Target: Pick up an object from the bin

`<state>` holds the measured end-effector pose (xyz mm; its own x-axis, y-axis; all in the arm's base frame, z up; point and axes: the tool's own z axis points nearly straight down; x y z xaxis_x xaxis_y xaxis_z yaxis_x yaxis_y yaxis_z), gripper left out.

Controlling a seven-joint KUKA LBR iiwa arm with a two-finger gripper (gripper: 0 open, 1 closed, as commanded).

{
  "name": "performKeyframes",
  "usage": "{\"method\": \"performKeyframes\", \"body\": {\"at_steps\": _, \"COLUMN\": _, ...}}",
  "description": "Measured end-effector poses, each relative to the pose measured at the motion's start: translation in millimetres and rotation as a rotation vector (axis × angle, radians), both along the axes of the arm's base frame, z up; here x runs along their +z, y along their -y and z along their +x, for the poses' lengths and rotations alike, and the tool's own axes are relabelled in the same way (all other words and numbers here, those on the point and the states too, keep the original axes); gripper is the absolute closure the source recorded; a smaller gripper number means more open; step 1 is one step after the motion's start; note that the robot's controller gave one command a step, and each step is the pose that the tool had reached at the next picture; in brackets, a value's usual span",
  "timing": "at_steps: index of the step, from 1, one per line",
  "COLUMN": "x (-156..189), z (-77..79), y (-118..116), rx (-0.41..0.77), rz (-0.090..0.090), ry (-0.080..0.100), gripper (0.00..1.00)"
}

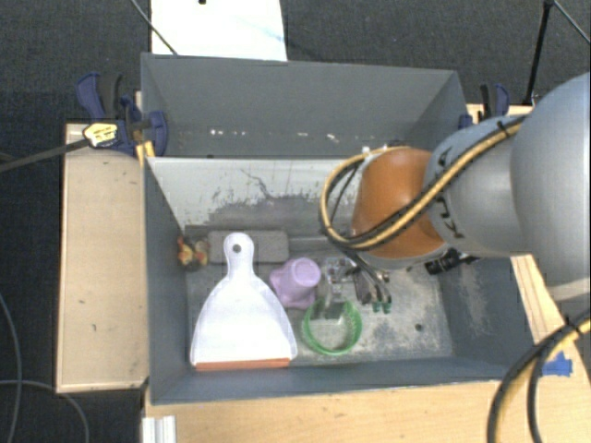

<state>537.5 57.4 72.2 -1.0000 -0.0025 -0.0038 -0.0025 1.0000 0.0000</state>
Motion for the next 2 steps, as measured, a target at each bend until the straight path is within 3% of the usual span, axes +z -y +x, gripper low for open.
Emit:
{"method": "performKeyframes", "body": {"at_steps": 1, "x": 0.0, "z": 0.0, "y": 0.0, "rx": 0.0, "rz": 0.0, "ry": 0.0, "gripper": 1.0}}
{"method": "performKeyframes", "body": {"at_steps": 2, "x": 48.1, "z": -11.4, "y": 5.6, "rx": -0.008, "rz": 0.0, "ry": -0.009, "gripper": 1.0}}
